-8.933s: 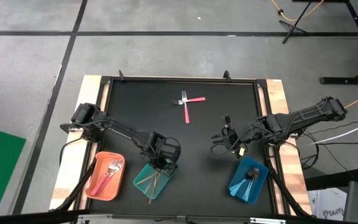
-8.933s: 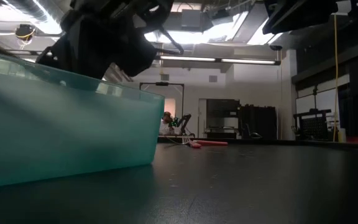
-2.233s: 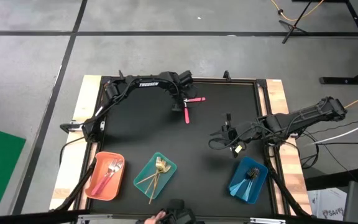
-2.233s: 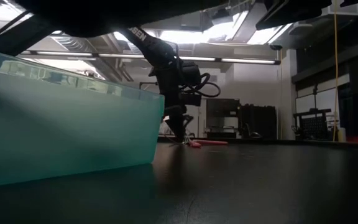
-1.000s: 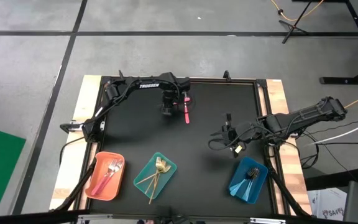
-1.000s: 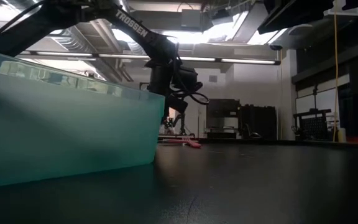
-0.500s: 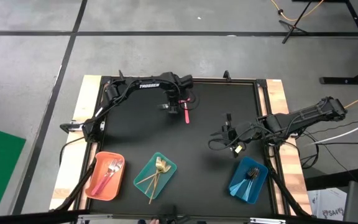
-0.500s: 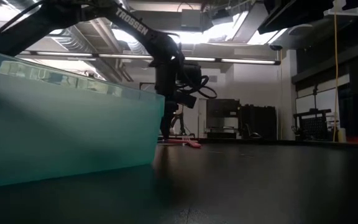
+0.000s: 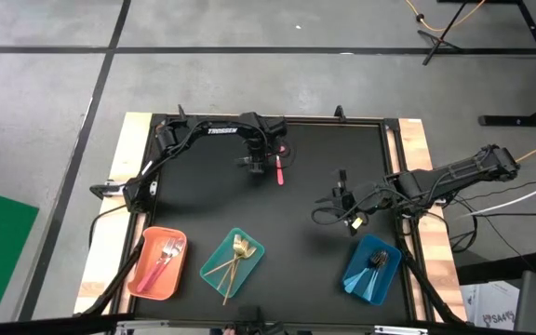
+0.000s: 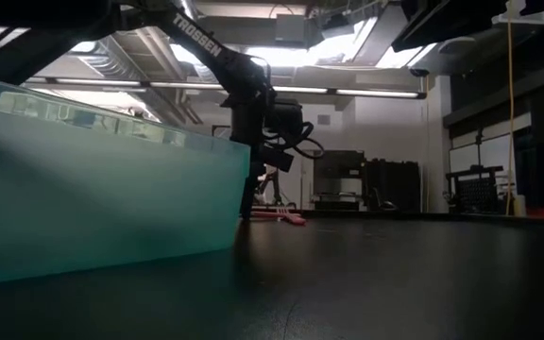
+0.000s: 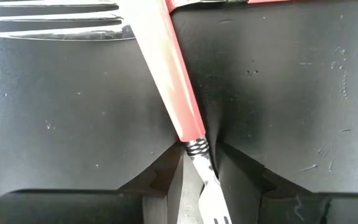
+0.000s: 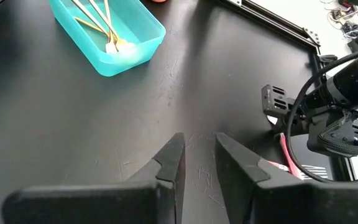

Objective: Sort silverware by color (type)
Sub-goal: Put the pink fork into the orange bin

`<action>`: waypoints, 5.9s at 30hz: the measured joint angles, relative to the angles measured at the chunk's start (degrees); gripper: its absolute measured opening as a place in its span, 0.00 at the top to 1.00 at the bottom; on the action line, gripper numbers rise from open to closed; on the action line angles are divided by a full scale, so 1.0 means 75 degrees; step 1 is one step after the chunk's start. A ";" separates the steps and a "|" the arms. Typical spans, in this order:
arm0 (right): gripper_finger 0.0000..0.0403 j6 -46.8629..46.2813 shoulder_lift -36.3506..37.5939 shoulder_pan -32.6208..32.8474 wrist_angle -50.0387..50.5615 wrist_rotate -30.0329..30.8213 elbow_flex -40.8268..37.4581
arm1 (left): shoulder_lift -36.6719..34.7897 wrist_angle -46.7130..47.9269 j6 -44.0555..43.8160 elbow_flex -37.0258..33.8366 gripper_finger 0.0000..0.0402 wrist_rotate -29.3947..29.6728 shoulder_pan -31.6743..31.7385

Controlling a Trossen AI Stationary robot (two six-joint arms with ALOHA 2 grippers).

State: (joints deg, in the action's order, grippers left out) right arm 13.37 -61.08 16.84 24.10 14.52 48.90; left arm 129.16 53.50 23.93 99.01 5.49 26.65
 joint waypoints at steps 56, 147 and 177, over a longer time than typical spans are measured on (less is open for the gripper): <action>0.81 -0.3850 -0.0964 -0.4741 0.1164 -0.6753 0.1565 | -0.1638 0.1500 -0.0377 0.1071 0.95 0.5357 -0.4977; 0.81 -0.3937 -0.2841 -0.4092 0.0181 -0.6680 0.1935 | -0.1632 0.0504 -0.0398 0.1065 0.94 0.5769 -0.5344; 0.81 -0.4291 -0.2841 -0.4089 0.0746 -0.7008 0.1926 | -0.1641 0.0026 0.0030 0.1068 0.94 0.5853 -0.5044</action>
State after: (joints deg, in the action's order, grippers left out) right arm -18.81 -82.39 -13.83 29.69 -38.04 63.35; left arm 116.86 53.69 24.16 107.02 49.39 -11.18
